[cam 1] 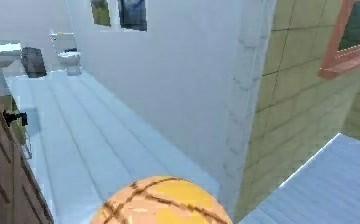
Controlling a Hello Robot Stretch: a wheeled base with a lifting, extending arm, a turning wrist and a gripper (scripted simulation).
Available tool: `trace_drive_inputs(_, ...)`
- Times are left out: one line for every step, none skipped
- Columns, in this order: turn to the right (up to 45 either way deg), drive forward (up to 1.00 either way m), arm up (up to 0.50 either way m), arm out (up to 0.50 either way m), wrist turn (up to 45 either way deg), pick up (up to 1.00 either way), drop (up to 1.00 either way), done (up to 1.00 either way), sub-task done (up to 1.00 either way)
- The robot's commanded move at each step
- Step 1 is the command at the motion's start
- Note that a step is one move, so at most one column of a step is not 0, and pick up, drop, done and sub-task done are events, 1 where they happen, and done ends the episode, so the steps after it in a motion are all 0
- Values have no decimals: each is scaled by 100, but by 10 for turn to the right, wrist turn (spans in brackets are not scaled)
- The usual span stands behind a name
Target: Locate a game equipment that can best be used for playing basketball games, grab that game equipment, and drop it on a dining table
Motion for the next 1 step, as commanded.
trace_drive_inputs(-60,0,0,0,0,0,0,0,0)
